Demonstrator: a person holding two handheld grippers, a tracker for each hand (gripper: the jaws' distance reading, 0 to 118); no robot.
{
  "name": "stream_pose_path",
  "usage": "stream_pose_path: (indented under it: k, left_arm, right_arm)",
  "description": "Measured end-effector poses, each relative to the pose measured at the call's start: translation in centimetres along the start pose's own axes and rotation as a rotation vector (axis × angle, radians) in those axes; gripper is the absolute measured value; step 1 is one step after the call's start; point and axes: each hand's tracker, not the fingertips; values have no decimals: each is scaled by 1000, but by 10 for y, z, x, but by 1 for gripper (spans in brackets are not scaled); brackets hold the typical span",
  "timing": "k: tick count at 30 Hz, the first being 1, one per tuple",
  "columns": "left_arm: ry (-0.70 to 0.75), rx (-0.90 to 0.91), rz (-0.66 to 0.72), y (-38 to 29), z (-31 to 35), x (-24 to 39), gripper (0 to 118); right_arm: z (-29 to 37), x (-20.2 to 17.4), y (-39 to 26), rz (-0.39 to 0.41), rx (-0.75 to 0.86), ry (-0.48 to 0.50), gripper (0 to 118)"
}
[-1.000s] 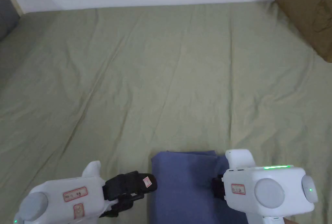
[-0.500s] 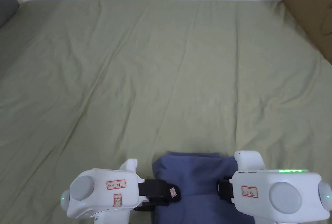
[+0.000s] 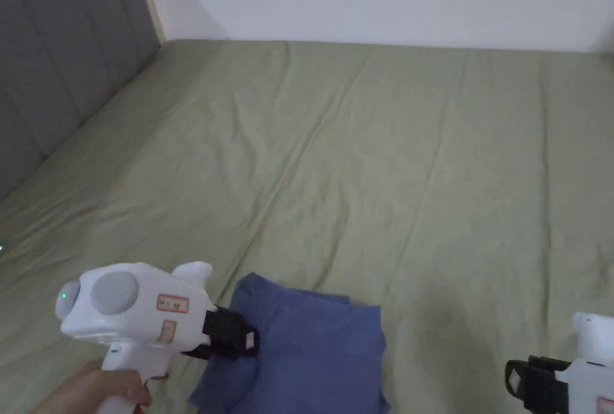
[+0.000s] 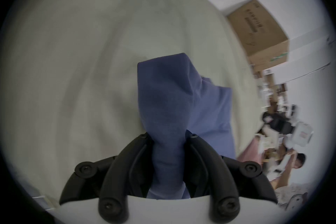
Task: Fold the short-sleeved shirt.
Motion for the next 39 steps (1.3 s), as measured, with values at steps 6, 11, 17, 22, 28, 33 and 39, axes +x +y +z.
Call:
stream_pose_path:
  k: [6, 11, 17, 22, 28, 33, 39]
  left_arm:
    - [573, -68, -85, 33, 61, -71, 26]
    - [1058, -135, -257, 49, 58, -112, 30]
    - [1203, -111, -313, 53, 48, -141, 81]
    - [964, -12, -130, 51, 78, -110, 82]
    - [726, 220, -96, 24, 109, -20, 0]
    - [499, 324, -166, -8, 111, 67, 0]
    - [459, 491, -291, -48, 100, 165, 0]
  right_arm:
    - [-9, -7, -4, -9, -37, -16, 0]
    - [-24, -9, -6, -17, -70, -18, 1]
    - [-28, -9, -6, 9, -88, -6, 0]
    - [-24, 3, -6, -4, -76, -4, 0]
    - [-13, 19, -11, -27, -38, 12, 0]
    - [7, 24, -14, -46, 14, 36, 1]
    - [42, 26, -11, -37, 130, 61, 1]
